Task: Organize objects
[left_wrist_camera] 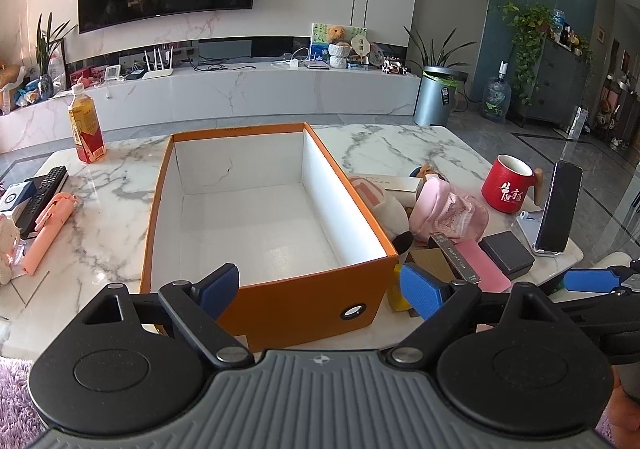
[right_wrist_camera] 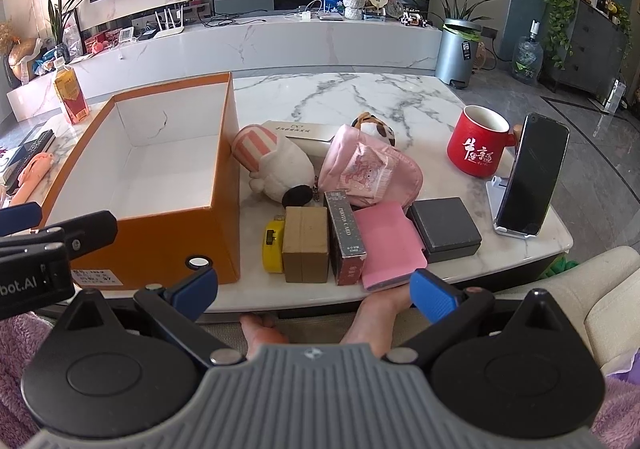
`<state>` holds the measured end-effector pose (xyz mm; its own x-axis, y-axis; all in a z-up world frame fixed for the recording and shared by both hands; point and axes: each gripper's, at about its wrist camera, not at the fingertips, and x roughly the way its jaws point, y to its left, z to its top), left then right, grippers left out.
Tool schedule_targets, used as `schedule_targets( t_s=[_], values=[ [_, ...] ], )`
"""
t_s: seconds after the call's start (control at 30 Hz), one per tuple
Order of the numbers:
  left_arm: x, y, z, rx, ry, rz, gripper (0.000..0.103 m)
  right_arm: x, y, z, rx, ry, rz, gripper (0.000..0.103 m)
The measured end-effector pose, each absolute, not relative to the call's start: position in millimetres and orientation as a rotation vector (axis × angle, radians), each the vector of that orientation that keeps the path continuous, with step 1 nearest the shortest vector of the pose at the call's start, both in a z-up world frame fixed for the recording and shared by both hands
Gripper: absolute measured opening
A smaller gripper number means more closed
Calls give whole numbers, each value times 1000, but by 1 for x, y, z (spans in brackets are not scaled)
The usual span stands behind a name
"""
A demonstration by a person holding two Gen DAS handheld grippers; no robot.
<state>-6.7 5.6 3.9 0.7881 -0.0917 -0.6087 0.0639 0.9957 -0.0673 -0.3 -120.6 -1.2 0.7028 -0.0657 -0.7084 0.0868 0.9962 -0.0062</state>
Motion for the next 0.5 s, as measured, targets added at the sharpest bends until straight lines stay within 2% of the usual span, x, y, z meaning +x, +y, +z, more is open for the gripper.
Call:
schedule_targets(
  t_s=[0.3, 0.5],
  values=[
    [-10, 3, 5, -46, 662, -100, 102, -2, -122, 0, 34, 785, -88, 102],
    [-9, 1, 7, -51, 674, -116, 96, -2, -126, -1, 60, 791, -75, 102]
  ],
)
